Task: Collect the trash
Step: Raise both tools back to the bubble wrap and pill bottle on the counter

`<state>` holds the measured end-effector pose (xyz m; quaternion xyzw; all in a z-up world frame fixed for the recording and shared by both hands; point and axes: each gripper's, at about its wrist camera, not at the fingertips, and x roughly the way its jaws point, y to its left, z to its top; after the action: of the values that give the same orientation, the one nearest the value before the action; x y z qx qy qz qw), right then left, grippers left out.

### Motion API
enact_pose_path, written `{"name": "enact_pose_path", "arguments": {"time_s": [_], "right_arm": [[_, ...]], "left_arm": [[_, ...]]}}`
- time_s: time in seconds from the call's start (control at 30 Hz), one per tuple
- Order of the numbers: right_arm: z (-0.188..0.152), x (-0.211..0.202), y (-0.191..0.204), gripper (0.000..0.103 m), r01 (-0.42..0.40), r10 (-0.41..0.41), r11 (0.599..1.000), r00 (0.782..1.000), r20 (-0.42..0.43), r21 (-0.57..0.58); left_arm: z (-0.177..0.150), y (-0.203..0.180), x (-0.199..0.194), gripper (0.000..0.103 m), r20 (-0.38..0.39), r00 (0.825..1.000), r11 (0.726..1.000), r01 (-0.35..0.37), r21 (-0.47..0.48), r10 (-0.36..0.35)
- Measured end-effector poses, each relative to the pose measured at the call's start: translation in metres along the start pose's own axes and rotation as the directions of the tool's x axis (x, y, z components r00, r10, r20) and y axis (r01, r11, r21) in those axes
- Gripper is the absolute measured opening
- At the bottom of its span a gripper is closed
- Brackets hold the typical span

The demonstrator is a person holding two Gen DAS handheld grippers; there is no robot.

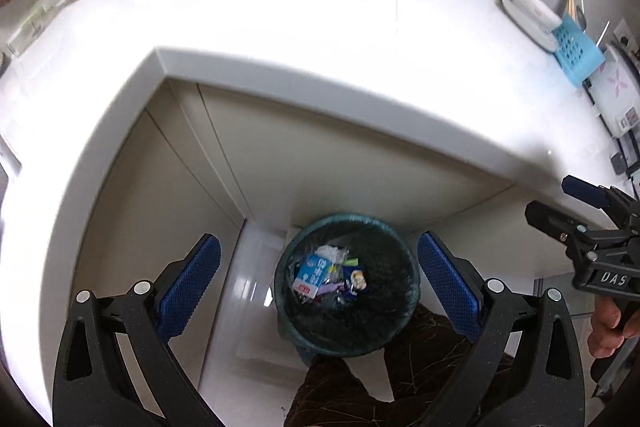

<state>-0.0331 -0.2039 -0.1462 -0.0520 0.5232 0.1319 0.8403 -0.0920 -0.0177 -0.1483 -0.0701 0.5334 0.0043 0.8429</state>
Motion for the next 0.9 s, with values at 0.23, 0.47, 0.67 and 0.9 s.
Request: {"name": "enact_pose_path", "arguments": {"time_s": [0.23, 0.47, 0.67, 0.9], "right_arm": [[0.050, -0.019, -0.015, 0.095, 0.003, -0.002, 1.000, 0.998, 0.061, -0.018], [0.095, -0.020, -0.032, 0.095, 0.005, -0.002, 0.999, 0.995, 0.099, -0.038], [0.135, -0.015, -0.045, 0.095, 0.001, 0.006, 0.998, 0.994, 0.113, -0.059], [0.171, -0.002, -0.053, 0.095, -0.021, 0.030, 0.997, 0.992, 0.120, -0.076]], "left_arm": [[0.038, -0.012, -0.013, 0.097, 0.038, 0.999, 1.000, -0.022, -0.012, 0.023], [0.081, -0.021, -0.013, 0.097, 0.055, 0.998, 0.999, -0.039, -0.019, 0.040], [0.120, -0.026, -0.004, 0.097, 0.058, 0.997, 0.998, -0.043, -0.041, 0.045], [0.164, -0.024, 0.007, 0.097, 0.061, 0.995, 0.995, -0.078, -0.068, 0.082]]}}
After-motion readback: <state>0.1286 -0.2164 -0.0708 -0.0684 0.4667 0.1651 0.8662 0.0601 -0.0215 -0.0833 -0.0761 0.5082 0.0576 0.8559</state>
